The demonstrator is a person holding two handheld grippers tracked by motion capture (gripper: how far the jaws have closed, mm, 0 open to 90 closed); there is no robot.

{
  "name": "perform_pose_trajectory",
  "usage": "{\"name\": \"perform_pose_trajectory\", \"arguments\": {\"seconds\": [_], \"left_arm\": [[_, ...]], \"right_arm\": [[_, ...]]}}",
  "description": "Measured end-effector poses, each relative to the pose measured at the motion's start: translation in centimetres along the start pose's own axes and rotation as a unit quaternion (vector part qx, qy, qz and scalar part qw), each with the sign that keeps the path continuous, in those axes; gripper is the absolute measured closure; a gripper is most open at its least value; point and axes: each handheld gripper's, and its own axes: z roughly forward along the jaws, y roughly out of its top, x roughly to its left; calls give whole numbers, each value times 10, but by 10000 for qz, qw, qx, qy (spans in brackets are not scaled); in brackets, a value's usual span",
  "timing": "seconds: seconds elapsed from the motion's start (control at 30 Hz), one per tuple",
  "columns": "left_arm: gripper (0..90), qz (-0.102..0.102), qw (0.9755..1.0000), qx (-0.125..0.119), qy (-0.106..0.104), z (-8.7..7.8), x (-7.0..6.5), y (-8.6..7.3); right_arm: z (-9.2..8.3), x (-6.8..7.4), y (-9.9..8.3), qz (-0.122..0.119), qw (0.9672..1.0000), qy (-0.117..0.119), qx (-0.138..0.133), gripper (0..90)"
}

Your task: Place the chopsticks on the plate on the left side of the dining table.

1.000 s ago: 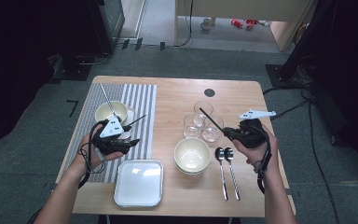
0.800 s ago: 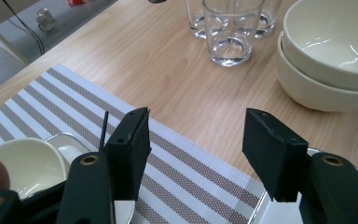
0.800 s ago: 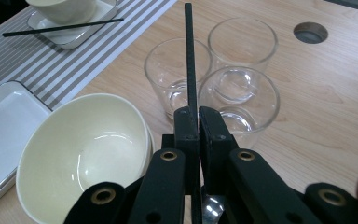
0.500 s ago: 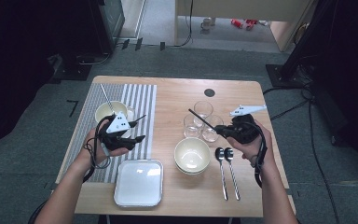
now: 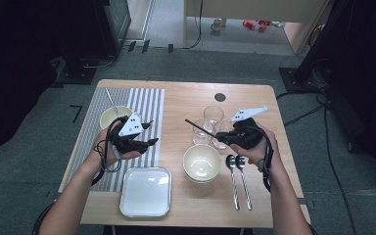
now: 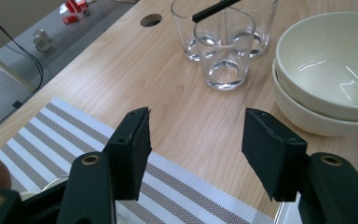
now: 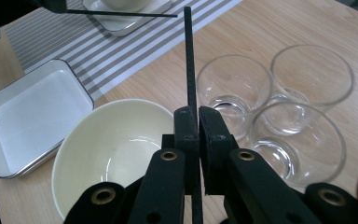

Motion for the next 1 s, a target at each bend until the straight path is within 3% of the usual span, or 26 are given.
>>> {"name": "perform_pose_trajectory", "arguments": {"seconds": [0.23,0.67,1.0], "left_arm": [[423,129,9999,7,-72,7,-4,8],[437,347,9991,-46,-224,19,-14,25],[460,492,9984,-37,-278,26,-20,30]], "right_arm": [[8,6,12,-151,9995,269,93,872],[20,20,30,-471,9972,529,247,872],[27,29,36,-669,9947,706,336,872]]}}
